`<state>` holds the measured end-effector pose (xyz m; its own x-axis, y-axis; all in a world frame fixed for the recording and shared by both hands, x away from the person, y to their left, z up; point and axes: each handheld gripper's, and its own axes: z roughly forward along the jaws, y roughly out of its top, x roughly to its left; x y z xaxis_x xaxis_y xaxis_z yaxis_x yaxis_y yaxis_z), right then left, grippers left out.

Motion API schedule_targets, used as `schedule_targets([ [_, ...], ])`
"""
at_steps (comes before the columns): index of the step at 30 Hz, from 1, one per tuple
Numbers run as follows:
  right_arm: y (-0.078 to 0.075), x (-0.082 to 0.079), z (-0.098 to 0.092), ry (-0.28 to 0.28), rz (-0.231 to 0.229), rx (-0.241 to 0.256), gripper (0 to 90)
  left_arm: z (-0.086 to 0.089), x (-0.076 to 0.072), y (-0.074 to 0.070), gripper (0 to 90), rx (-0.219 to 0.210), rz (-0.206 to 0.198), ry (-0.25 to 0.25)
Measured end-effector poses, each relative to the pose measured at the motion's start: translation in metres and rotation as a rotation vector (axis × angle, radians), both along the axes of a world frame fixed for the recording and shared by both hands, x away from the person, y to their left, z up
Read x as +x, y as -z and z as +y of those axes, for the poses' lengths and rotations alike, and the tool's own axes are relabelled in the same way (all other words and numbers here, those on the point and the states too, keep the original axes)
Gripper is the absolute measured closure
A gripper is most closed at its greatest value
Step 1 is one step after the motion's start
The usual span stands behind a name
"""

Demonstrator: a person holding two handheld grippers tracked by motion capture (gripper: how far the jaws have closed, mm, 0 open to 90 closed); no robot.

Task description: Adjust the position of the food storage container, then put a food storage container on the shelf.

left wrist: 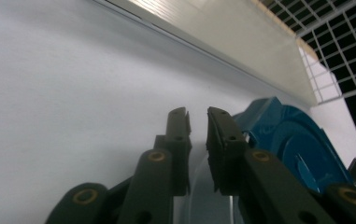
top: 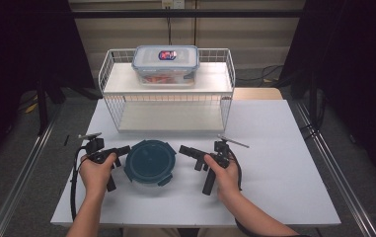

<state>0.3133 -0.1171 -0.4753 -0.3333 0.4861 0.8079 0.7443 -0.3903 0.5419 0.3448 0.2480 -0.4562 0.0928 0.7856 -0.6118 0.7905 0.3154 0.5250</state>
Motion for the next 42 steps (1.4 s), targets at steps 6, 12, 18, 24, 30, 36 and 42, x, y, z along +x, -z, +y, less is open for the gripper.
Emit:
schedule_targets([
  [6, 0.002, 0.0, 0.002, -0.009, 0.011, 0.0, 28.1, 0.012, -0.007, -0.003, 63.4, -0.079, -0.03, -0.049],
  [12, 0.004, 0.0, 0.007, -0.015, 0.017, 0.01, 28.1, 0.014, -0.014, -0.007, 50.1, -0.109, -0.043, -0.03],
  [18, 0.006, -0.001, 0.011, -0.025, 0.026, 0.003, 28.6, 0.016, -0.02, -0.006, 43.0, -0.143, -0.047, -0.028],
  [24, 0.006, -0.004, 0.013, -0.028, 0.027, 0.007, 30.8, 0.015, -0.021, -0.004, 39.4, -0.16, -0.034, 0.007],
  [30, 0.007, -0.008, 0.014, -0.038, 0.032, 0.017, 37.1, 0.013, -0.023, -0.005, 38.8, -0.174, -0.027, 0.032],
  [36, 0.011, -0.009, 0.018, -0.037, 0.041, 0.022, 42.3, 0.011, -0.023, -0.003, 39.3, -0.177, -0.022, 0.044],
  [42, 0.012, -0.01, 0.02, -0.016, 0.022, 0.038, 49.2, 0.008, -0.024, 0.0, 40.2, -0.182, -0.022, 0.054],
])
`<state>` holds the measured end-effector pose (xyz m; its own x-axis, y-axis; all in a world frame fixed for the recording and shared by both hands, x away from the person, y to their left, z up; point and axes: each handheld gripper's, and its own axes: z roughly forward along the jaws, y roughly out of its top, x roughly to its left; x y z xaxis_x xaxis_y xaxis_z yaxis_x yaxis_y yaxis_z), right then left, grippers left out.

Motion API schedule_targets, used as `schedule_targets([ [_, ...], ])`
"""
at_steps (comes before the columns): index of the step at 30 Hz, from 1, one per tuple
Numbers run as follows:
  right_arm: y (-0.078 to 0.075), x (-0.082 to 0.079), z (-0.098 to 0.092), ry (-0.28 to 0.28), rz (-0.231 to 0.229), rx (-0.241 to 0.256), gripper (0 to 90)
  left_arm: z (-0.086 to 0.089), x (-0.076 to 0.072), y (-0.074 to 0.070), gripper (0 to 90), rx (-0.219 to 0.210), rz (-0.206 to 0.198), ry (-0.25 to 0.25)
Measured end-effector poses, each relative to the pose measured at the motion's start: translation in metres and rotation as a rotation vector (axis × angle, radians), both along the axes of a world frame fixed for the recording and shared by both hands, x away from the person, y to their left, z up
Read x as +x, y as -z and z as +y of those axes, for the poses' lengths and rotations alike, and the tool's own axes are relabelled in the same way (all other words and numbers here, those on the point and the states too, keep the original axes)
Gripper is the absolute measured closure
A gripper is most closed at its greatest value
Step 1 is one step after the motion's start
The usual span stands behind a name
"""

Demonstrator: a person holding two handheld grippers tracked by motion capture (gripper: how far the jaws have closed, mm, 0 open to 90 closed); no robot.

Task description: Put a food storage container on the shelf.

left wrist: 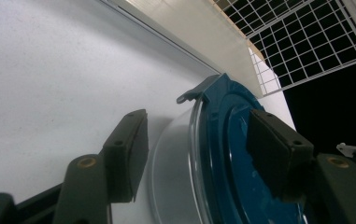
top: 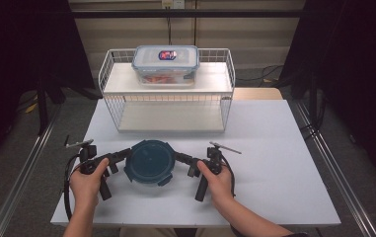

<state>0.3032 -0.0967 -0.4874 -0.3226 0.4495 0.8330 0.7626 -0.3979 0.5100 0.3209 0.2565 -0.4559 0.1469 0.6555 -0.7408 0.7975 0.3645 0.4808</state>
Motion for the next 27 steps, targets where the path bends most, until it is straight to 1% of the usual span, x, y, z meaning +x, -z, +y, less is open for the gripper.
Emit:
schedule_targets([
  [1, 0.0, 0.0, 0.0, 0.004, 0.0, -0.001, 50.5, 0.0, 0.0, 0.0, 40.4, 0.01, 0.005, 0.005],
  [2, 0.001, 0.0, 0.001, 0.003, 0.003, 0.011, 51.6, 0.0, 0.0, 0.001, 41.2, -0.002, 0.003, 0.005],
  [4, 0.002, -0.001, 0.001, 0.002, 0.006, 0.006, 54.1, 0.0, -0.001, 0.002, 43.0, -0.009, 0.006, 0.019],
  [6, 0.003, -0.001, 0.002, -0.001, 0.014, 0.005, 56.4, 0.0, -0.001, 0.002, 45.8, -0.004, 0.005, 0.024],
  [7, 0.003, -0.001, 0.003, -0.002, 0.016, 0.006, 56.6, -0.001, -0.001, 0.002, 47.3, -0.013, 0.007, 0.024],
  [8, 0.004, -0.002, 0.003, -0.009, 0.019, -0.003, 57.2, -0.001, -0.001, 0.002, 48.8, -0.01, 0.013, 0.023],
  [9, 0.004, -0.002, 0.004, -0.012, 0.021, 0.001, 58.4, 0.0, -0.002, 0.002, 51.0, -0.016, 0.016, 0.024],
  [10, 0.004, -0.002, 0.004, -0.013, 0.021, -0.001, 59.7, 0.001, -0.002, 0.002, 52.6, -0.002, 0.023, 0.02],
  [11, 0.004, -0.002, 0.005, -0.015, 0.02, -0.003, 60.4, 0.001, -0.002, 0.003, 53.6, -0.017, 0.021, 0.011],
  [12, 0.003, -0.002, 0.005, -0.018, 0.027, 0.002, 61.0, 0.001, -0.002, 0.003, 54.9, -0.021, 0.026, 0.0],
  [13, 0.003, -0.002, 0.006, -0.022, 0.026, 0.003, 61.8, 0.003, -0.002, 0.004, 55.5, -0.027, 0.023, 0.0],
  [14, 0.003, -0.002, 0.006, -0.027, 0.034, -0.001, 62.7, 0.003, -0.002, 0.004, 56.5, -0.022, 0.024, -0.007],
  [15, 0.003, -0.003, 0.007, -0.026, 0.039, 0.004, 62.7, 0.004, -0.003, 0.004, 57.4, -0.027, 0.021, -0.005],
  [21, 0.007, -0.004, 0.011, -0.023, 0.065, 0.002, 64.8, 0.003, -0.004, 0.005, 60.1, -0.032, 0.022, 0.003],
  [24, 0.007, -0.003, 0.009, -0.019, 0.081, 0.024, 67.3, 0.002, -0.004, 0.005, 61.2, -0.039, 0.031, -0.002],
  [25, 0.007, -0.003, 0.009, -0.017, 0.085, 0.024, 67.6, 0.003, -0.004, 0.005, 61.6, -0.035, 0.038, 0.021],
  [26, 0.007, -0.004, 0.009, -0.015, 0.084, 0.022, 67.6, 0.001, -0.004, 0.006, 61.6, -0.045, 0.037, 0.007],
  [27, 0.007, -0.004, 0.009, -0.011, 0.084, 0.017, 67.6, 0.001, -0.004, 0.005, 62.1, -0.052, 0.04, 0.014],
])
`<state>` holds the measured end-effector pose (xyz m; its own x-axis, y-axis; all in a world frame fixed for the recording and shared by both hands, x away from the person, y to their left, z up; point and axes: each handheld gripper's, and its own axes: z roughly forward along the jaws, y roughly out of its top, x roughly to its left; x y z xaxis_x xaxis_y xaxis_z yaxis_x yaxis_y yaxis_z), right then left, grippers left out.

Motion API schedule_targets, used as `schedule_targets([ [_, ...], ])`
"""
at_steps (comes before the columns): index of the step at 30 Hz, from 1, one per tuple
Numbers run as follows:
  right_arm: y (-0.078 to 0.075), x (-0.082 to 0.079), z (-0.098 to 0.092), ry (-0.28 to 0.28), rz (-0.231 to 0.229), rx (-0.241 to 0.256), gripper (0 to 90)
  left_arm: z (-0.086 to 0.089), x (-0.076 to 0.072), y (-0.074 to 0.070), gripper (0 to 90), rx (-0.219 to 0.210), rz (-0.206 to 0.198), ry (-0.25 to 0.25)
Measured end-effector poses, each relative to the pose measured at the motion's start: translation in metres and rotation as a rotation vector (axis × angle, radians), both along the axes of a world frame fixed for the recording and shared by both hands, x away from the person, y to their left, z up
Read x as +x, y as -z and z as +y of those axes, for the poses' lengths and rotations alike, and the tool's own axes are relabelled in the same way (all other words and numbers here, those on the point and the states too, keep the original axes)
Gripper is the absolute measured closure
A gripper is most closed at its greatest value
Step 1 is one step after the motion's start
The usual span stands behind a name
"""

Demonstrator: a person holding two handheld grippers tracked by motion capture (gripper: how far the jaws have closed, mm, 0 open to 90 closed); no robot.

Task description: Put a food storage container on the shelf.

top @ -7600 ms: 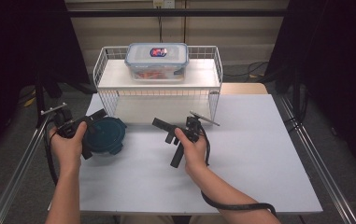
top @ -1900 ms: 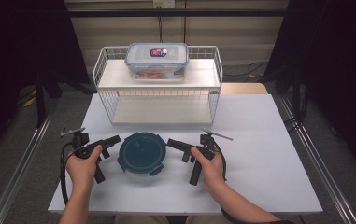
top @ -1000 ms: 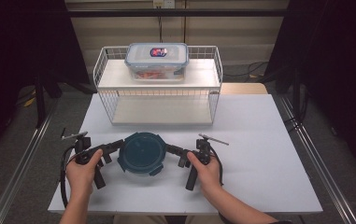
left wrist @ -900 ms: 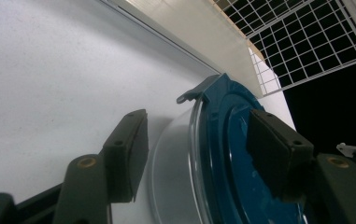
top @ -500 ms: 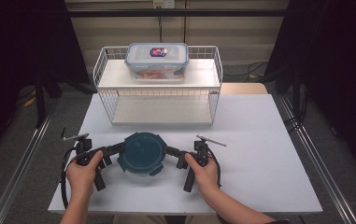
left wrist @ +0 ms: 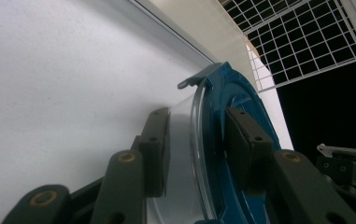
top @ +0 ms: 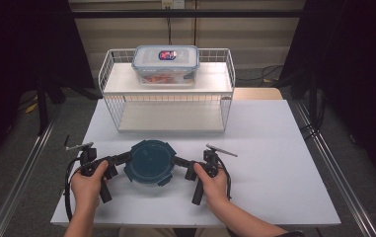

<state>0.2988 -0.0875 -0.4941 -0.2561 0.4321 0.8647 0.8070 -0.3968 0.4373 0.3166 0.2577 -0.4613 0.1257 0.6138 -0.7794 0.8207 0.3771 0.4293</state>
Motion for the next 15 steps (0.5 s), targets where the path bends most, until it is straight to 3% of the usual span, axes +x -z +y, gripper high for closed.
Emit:
schedule_targets([
  [4, -0.0005, -0.001, 0.0009, 0.007, 0.009, 0.006, 67.5, -0.0001, -0.0009, -0.0025, 70.1, -0.004, 0.01, 0.016],
  [15, -0.0003, -0.0014, -0.0014, 0.025, 0.046, 0.041, 71.7, -0.0042, -0.0053, -0.0039, 73.5, -0.014, 0.011, -0.048],
])
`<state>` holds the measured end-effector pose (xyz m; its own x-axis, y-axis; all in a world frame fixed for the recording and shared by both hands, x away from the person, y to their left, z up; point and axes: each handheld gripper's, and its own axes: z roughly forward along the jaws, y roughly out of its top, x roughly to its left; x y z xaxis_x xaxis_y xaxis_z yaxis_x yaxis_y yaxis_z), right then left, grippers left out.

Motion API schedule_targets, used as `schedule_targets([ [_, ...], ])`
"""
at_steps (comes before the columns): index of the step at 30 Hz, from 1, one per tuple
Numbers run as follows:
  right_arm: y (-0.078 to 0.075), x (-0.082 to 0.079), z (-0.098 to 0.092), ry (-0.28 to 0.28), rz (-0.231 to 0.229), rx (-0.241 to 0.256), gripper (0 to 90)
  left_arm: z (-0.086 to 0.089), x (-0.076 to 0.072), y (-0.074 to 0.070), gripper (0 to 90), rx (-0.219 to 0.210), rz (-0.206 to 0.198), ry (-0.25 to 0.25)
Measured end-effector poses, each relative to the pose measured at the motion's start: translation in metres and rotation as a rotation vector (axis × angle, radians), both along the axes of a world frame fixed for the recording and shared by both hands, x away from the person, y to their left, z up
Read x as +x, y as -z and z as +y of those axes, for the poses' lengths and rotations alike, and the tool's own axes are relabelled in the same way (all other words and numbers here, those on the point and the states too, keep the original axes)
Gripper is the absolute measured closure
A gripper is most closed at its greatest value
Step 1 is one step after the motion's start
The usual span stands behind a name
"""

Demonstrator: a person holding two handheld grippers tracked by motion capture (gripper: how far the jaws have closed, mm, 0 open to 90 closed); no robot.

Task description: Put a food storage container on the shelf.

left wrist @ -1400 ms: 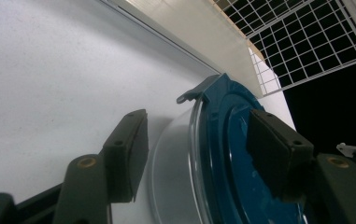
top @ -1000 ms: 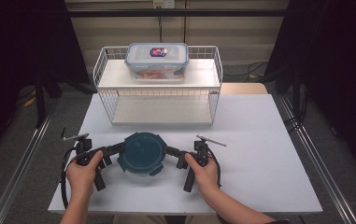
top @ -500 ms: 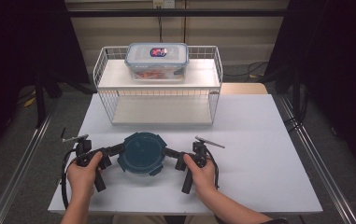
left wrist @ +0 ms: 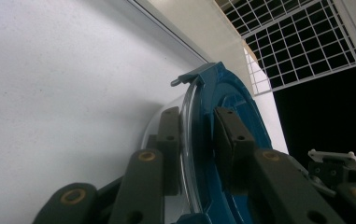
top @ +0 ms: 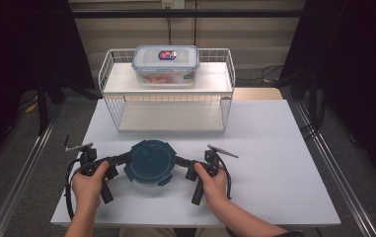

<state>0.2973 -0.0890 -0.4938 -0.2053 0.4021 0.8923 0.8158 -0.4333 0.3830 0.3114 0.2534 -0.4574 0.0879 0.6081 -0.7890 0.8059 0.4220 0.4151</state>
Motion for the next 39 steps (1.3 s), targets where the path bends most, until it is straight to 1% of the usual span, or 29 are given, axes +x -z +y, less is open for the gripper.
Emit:
schedule_targets([
  [1, 0.0, 0.0, 0.0, 0.003, -0.002, 0.003, 71.8, 0.0, 0.0, 0.0, 73.7, -0.003, 0.001, -0.006],
  [4, 0.0, 0.0, -0.001, 0.008, 0.021, 0.024, 72.5, -0.001, -0.001, 0.0, 74.1, 0.003, -0.005, -0.018],
  [5, 0.0, 0.0, -0.001, 0.009, 0.028, 0.02, 72.7, -0.001, -0.001, 0.0, 74.6, -0.018, -0.006, -0.023],
  [6, 0.0, 0.0, -0.001, 0.012, 0.034, 0.02, 72.7, -0.001, 0.0, 0.001, 74.6, -0.004, -0.006, -0.024],
  [7, 0.0, 0.0, -0.001, 0.012, 0.032, 0.026, 72.8, -0.002, 0.0, 0.0, 74.7, -0.01, -0.006, -0.032],
  [8, 0.0, 0.001, -0.002, 0.008, 0.03, 0.028, 73.0, -0.003, -0.001, 0.0, 74.7, -0.017, -0.005, -0.029],
  [10, -0.001, 0.003, -0.003, 0.006, 0.04, 0.022, 73.2, -0.003, -0.001, -0.001, 74.7, -0.004, 0.001, -0.025],
  [11, -0.001, 0.004, -0.004, 0.004, 0.042, 0.026, 73.4, -0.005, -0.002, -0.001, 74.7, -0.014, 0.002, -0.028],
  [12, -0.001, 0.005, -0.006, 0.008, 0.043, 0.019, 73.6, -0.004, -0.002, -0.001, 74.7, -0.014, 0.012, -0.013],
  [15, -0.001, 0.013, -0.011, 0.015, 0.037, 0.017, 74.3, -0.009, -0.003, 0.002, 74.5, -0.035, 0.025, 0.006],
  [16, -0.001, 0.015, -0.013, 0.028, 0.041, 0.019, 74.6, -0.009, -0.003, 0.003, 74.3, -0.04, 0.025, 0.017],
  [17, -0.001, 0.016, -0.015, 0.034, 0.034, 0.018, 74.7, -0.012, -0.003, 0.003, 74.3, -0.042, 0.025, 0.015],
  [19, -0.001, 0.017, -0.018, 0.038, 0.042, 0.027, 74.6, -0.015, -0.004, 0.003, 74.1, -0.037, 0.008, 0.005],
  [20, -0.001, 0.015, -0.017, 0.048, 0.032, 0.017, 74.4, -0.015, -0.004, 0.004, 73.9, -0.032, 0.002, 0.0],
  [22, -0.001, 0.012, -0.017, 0.058, 0.012, 0.002, 74.1, -0.015, -0.005, 0.005, 74.0, -0.042, -0.006, -0.007],
  [25, 0.0, 0.007, -0.017, 0.047, 0.026, 0.015, 71.9, -0.016, -0.007, 0.006, 73.9, -0.039, -0.013, -0.021],
  [26, 0.0, 0.005, -0.017, 0.049, 0.023, 0.01, 71.1, -0.017, -0.007, 0.006, 74.0, -0.047, -0.015, -0.028],
  [27, 0.001, 0.003, -0.016, 0.062, 0.02, 0.008, 71.2, -0.017, -0.008, 0.007, 74.0, -0.042, -0.025, -0.024],
  [28, 0.001, 0.001, -0.015, 0.076, 0.011, 0.013, 73.0, -0.017, -0.008, 0.007, 74.0, -0.045, -0.026, -0.028],
  [29, 0.001, 0.001, -0.015, 0.078, 0.005, 0.012, 73.5, -0.017, -0.009, 0.006, 74.2, -0.028, -0.005, -0.036],
  [30, 0.0, 0.002, -0.016, 0.072, 0.02, 0.013, 73.8, -0.018, -0.009, 0.008, 74.6, -0.049, -0.028, -0.042],
  [31, -0.001, 0.001, -0.016, 0.077, 0.024, 0.013, 73.8, -0.019, -0.009, 0.007, 74.7, -0.03, -0.02, -0.049],
  [33, -0.001, 0.001, -0.016, 0.084, 0.019, 0.007, 74.0, -0.02, -0.009, 0.008, 74.8, -0.053, -0.032, -0.055],
  [34, -0.001, 0.002, -0.016, 0.085, 0.02, 0.013, 74.2, -0.021, -0.009, 0.006, 74.9, -0.03, -0.026, -0.055],
  [35, -0.002, 0.002, -0.018, 0.084, 0.018, 0.008, 74.4, -0.022, -0.009, 0.006, 74.9, -0.047, -0.042, -0.053],
  [36, -0.002, 0.003, -0.018, 0.088, 0.017, 0.007, 74.8, -0.024, -0.009, 0.006, 74.9, -0.043, -0.058, -0.046],
  [37, -0.003, 0.004, -0.019, 0.099, 0.0, 0.006, 75.1, -0.027, -0.009, 0.003, 74.9, -0.022, -0.047, -0.055],
  [38, -0.005, 0.005, -0.02, 0.106, -0.013, -0.014, 75.2, -0.029, -0.008, 0.003, 74.9, -0.034, -0.064, -0.053],
  [39, -0.006, 0.005, -0.021, 0.112, -0.013, -0.016, 75.5, -0.03, -0.008, 0.0, 74.9, -0.019, -0.05, -0.05],
])
